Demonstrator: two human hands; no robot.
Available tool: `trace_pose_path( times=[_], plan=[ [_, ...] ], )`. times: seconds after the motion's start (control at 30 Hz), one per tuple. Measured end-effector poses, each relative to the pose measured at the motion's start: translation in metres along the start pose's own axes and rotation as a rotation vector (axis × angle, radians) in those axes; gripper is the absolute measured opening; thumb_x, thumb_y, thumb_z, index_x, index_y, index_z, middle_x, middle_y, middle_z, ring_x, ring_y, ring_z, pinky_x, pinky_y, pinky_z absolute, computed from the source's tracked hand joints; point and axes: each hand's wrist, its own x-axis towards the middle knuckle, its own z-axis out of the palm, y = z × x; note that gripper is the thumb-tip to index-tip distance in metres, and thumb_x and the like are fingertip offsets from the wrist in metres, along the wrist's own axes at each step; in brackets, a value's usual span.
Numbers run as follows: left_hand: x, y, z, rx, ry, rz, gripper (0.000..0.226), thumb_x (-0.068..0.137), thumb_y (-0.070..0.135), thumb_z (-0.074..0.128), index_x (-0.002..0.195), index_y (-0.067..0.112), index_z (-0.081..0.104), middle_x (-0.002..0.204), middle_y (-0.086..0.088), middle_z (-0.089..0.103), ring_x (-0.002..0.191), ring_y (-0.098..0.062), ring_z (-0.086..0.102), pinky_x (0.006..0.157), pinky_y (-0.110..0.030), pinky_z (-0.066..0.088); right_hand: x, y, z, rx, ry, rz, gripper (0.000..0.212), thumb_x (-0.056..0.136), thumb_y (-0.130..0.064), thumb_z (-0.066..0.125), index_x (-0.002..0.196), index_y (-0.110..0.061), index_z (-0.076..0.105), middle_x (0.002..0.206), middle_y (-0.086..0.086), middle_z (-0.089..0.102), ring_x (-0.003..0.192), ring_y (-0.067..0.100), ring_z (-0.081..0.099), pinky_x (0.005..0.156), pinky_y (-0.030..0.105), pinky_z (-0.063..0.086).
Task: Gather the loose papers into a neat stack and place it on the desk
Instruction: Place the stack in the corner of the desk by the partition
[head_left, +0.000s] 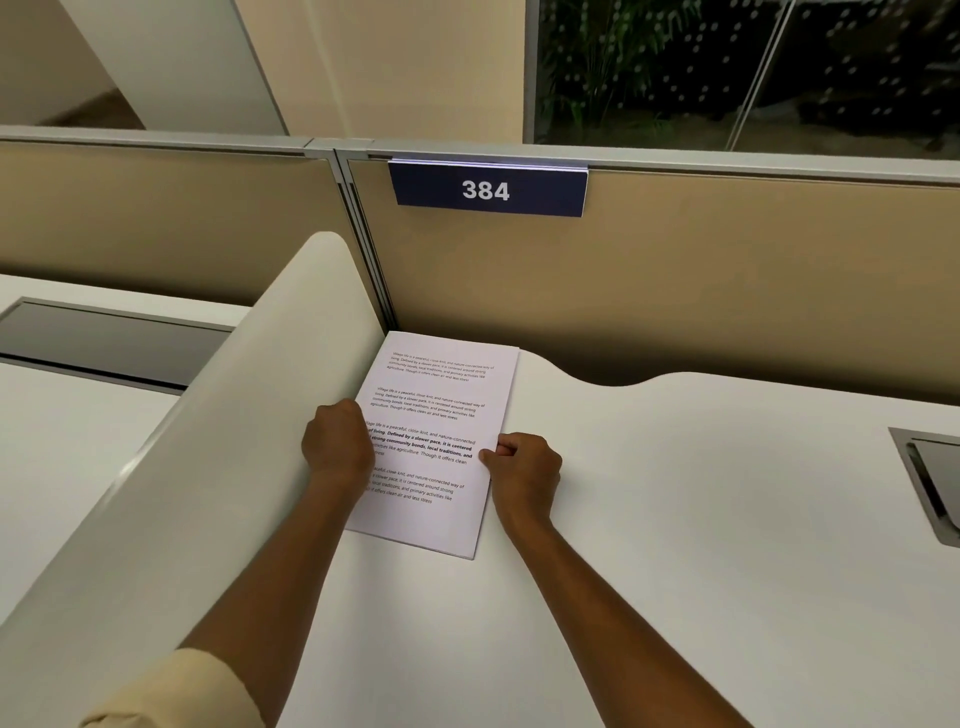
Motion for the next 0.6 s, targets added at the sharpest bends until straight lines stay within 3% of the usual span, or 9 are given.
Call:
trace_pose_path(
  times=[0.13, 0.23, 0.33, 0.47, 0.6],
  plan=[
    [0.002, -0.002, 0.002, -0.013, 0.010, 0.004, 0.016, 0.087, -0.002, 0.055, 0.101, -0.004, 0.062, 0.103, -0.026, 0.066, 0.093, -0.045, 0.065, 0.077, -0.042, 0.053, 0.001, 0.001, 0.002, -0.030, -0.016, -0.012, 0.020, 0.078, -0.013, 0.077, 0.068, -0.007, 0.062, 0.067, 0.004, 0.064, 0.065, 0.023, 0.061, 0.070, 0.030, 0.053],
    [0.001, -0.002, 0.002, -0.010, 0.010, 0.008, 0.015, 0.088, -0.002, 0.054, 0.101, -0.005, 0.061, 0.103, -0.027, 0.066, 0.093, -0.046, 0.065, 0.076, -0.043, 0.053, 0.004, 0.002, 0.002, -0.071, -0.042, -0.024, 0.013, 0.080, -0.015, 0.075, 0.081, -0.005, 0.067, 0.082, 0.008, 0.069, 0.080, 0.027, 0.064, 0.079, 0.033, 0.054],
    [0.000, -0.001, 0.001, 0.005, 0.003, 0.013, 0.016, 0.086, -0.004, 0.054, 0.100, -0.005, 0.061, 0.103, -0.026, 0.066, 0.093, -0.045, 0.065, 0.076, -0.043, 0.053, 0.004, 0.000, 0.003, -0.119, -0.054, -0.043, 0.021, 0.083, -0.017, 0.074, 0.099, -0.005, 0.066, 0.099, 0.009, 0.069, 0.095, 0.027, 0.063, 0.084, 0.035, 0.052],
    [-0.002, 0.002, -0.002, 0.045, -0.009, 0.042, 0.018, 0.084, -0.007, 0.052, 0.097, -0.002, 0.062, 0.099, -0.023, 0.067, 0.090, -0.042, 0.067, 0.074, -0.041, 0.054, 0.003, -0.002, 0.001, -0.080, -0.052, -0.028, 0.034, 0.081, -0.015, 0.077, 0.107, -0.009, 0.057, 0.109, 0.009, 0.065, 0.102, 0.025, 0.064, 0.089, 0.033, 0.053],
    [-0.010, 0.001, 0.001, 0.084, 0.032, 0.091, 0.019, 0.083, -0.010, 0.046, 0.089, -0.003, 0.062, 0.096, -0.023, 0.067, 0.085, -0.041, 0.066, 0.069, -0.040, 0.051, 0.004, -0.001, 0.000, -0.086, -0.046, -0.035, 0.030, 0.080, -0.016, 0.077, 0.098, -0.009, 0.054, 0.102, 0.008, 0.064, 0.096, 0.024, 0.063, 0.084, 0.033, 0.055]
  ],
)
